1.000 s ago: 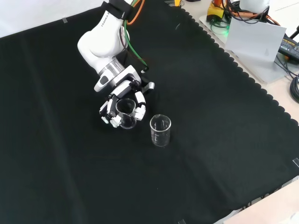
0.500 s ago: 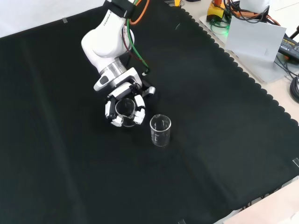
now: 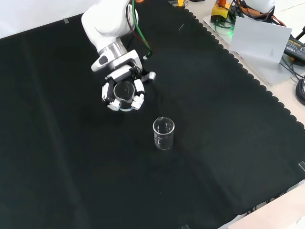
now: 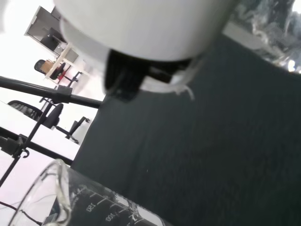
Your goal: Pick up the beaker on the right.
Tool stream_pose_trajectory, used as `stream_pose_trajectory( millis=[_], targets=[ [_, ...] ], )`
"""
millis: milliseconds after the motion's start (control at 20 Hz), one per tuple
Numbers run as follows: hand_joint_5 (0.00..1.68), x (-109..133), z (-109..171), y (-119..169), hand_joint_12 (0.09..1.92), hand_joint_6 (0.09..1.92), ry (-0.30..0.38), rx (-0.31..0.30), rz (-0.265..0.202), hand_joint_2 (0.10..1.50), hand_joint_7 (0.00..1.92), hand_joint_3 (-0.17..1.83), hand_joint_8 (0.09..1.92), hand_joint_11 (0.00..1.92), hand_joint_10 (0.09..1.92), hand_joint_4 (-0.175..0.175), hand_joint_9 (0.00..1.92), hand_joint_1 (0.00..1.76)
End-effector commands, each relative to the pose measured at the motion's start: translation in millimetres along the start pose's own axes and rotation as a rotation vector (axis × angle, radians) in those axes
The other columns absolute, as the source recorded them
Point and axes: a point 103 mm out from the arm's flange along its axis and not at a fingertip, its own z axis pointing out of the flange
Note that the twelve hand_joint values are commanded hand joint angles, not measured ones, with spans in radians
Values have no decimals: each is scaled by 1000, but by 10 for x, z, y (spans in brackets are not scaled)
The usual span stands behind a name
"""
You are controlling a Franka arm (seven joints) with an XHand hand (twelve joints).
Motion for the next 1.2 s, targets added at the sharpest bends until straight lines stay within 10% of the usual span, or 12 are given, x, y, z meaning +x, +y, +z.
stream_pose_trajectory(
  millis=[50, 1200],
  targets=[
    [1049, 106, -197, -187, 968, 1483, -84, 16, -11, 401, 1169, 1106, 1132, 940, 944, -175, 1300, 1564],
    [990, 719, -216, -611, 1010, 1609, -232, 57, 32, 400, 1139, 1139, 1200, 930, 1011, -175, 1279, 1564]
  ],
)
